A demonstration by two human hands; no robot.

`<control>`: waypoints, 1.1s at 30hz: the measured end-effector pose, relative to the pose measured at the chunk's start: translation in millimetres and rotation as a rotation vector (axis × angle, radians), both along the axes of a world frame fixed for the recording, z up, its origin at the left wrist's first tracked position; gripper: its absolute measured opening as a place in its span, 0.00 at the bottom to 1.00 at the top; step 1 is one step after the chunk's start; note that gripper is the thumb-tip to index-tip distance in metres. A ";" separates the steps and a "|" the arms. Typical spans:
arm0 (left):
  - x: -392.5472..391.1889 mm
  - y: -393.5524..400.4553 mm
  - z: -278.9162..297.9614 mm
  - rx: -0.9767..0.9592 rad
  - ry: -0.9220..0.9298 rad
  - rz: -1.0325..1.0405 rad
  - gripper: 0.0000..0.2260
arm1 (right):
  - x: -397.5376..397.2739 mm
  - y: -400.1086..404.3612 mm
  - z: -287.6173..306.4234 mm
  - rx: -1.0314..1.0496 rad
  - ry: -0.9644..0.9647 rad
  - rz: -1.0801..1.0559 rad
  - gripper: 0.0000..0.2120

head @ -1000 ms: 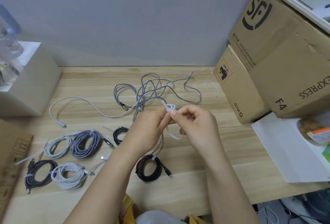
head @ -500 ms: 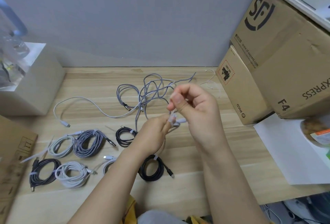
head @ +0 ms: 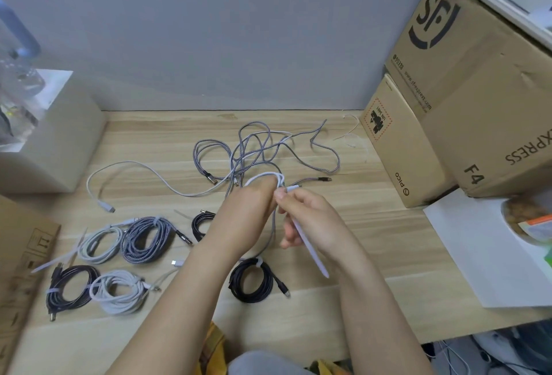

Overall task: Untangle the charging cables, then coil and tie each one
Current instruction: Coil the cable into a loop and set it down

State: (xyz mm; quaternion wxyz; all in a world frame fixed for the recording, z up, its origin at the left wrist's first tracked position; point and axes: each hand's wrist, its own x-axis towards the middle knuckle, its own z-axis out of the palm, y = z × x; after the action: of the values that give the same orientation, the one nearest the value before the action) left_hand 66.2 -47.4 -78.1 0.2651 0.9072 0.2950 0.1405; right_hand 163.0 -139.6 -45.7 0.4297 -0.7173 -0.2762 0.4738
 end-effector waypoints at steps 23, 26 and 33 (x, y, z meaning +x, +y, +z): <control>0.3 5.4 -10.6 -1.024 -0.568 -0.064 0.12 | -11.2 2.6 4.8 0.132 -0.192 0.036 0.15; 2.8 5.2 -14.3 -0.997 -0.580 0.026 0.10 | -15.0 1.5 5.2 0.091 -0.325 0.059 0.16; 7.0 -0.1 -17.7 -0.873 -0.629 0.248 0.12 | -21.8 0.5 2.5 0.083 -0.414 0.090 0.14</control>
State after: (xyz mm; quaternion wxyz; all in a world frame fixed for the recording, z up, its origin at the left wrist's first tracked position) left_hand 73.1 -47.5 -95.8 0.6737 0.5857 0.3369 0.2995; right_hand 141.2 -139.1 -43.2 0.3712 -0.7679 -0.4096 0.3235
